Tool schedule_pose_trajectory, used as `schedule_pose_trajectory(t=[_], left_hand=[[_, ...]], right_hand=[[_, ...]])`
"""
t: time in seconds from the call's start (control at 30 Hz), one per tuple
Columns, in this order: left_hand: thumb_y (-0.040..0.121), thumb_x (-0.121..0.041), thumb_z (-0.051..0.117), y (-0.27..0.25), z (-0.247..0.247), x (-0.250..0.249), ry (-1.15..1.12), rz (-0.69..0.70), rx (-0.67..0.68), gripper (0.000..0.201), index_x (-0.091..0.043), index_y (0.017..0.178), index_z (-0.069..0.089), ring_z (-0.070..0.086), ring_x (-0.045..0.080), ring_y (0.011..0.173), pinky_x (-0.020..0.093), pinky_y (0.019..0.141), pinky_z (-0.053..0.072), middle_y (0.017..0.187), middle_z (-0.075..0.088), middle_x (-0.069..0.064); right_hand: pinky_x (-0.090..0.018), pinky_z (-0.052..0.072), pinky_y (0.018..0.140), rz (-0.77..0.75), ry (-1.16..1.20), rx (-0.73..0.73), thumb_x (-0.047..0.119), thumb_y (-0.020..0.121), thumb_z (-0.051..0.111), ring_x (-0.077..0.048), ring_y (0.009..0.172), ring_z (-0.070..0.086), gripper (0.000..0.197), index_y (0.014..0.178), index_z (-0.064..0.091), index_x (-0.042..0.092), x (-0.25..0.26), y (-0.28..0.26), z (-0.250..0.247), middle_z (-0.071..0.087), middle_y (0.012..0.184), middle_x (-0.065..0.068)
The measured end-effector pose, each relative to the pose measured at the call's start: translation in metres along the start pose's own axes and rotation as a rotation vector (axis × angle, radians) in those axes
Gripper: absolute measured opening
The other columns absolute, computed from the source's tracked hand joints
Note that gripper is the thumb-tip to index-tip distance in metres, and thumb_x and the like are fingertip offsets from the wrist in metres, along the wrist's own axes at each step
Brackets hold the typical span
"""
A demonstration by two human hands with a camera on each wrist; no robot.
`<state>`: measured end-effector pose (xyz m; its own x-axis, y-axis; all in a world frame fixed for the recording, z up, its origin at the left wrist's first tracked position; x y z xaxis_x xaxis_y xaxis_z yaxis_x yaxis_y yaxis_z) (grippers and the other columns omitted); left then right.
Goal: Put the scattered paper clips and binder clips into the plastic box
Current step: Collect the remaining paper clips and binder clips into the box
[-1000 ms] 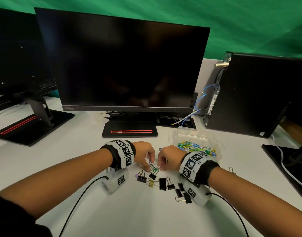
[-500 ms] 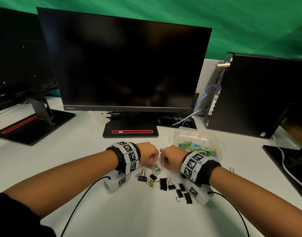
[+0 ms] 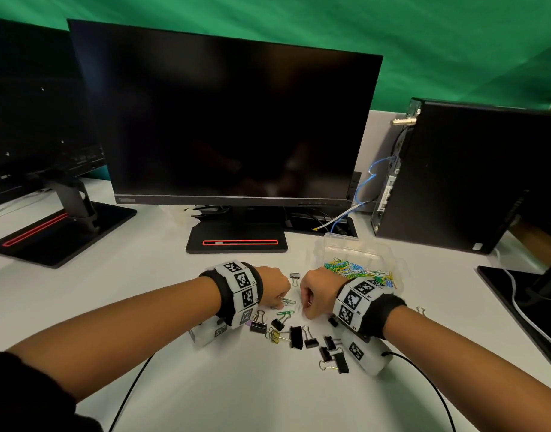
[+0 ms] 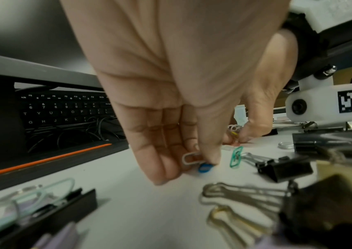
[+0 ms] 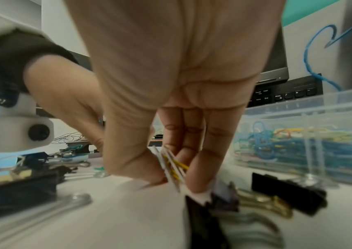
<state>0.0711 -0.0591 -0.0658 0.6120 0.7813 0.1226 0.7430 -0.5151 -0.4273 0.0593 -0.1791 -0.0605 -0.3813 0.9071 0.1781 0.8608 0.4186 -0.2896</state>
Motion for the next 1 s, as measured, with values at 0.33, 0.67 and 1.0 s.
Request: schedule_pose_trajectory(t=[0.33,0.67,1.0], left_hand=[[0.091,-0.024,0.057,0.003,-0.003,0.004,-0.116,-0.040,-0.016,0.032,0.000,0.113,0.061,0.056,0.027,0.100,0.034,0.089,0.045,0.118,0.063,0.014],[0.089,-0.021,0.060,-0.002,-0.001,0.006,-0.265,-0.026,-0.077,0.027,-0.005,0.110,0.062,0.059,0.025,0.103,0.029,0.090,0.044,0.115,0.066,0.011],[0.089,-0.018,0.059,-0.009,0.002,0.013,-0.371,-0.022,-0.082,0.022,-0.008,0.108,0.065,0.050,0.011,0.085,0.022,0.078,0.040,0.112,0.067,0.009]], right_hand=[[-0.011,0.040,0.053,0.005,0.062,-0.009,0.005,0.068,0.069,-0.003,0.055,0.049,0.019,0.086,0.073,0.009,-0.004,-0.001,-0.001,0.052,0.058,0.014],[-0.018,0.049,0.072,-0.050,0.133,-0.017,0.006,0.076,0.069,-0.010,0.075,0.060,0.029,0.104,0.069,0.012,-0.006,0.000,-0.005,0.073,0.089,-0.007],[-0.019,0.054,0.064,-0.030,0.197,0.014,0.008,0.074,0.075,-0.014,0.068,0.063,0.018,0.091,0.074,0.011,-0.004,0.004,-0.003,0.070,0.080,-0.005]])
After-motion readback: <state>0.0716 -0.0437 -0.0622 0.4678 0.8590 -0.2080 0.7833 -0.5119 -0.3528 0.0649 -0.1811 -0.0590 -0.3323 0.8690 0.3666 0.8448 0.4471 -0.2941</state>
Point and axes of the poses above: each hand's wrist, its own y-axis towards the middle knuckle, its own z-axis out of the palm, x = y × z, the point moved 2 cm from there along y, towards the middle knuckle
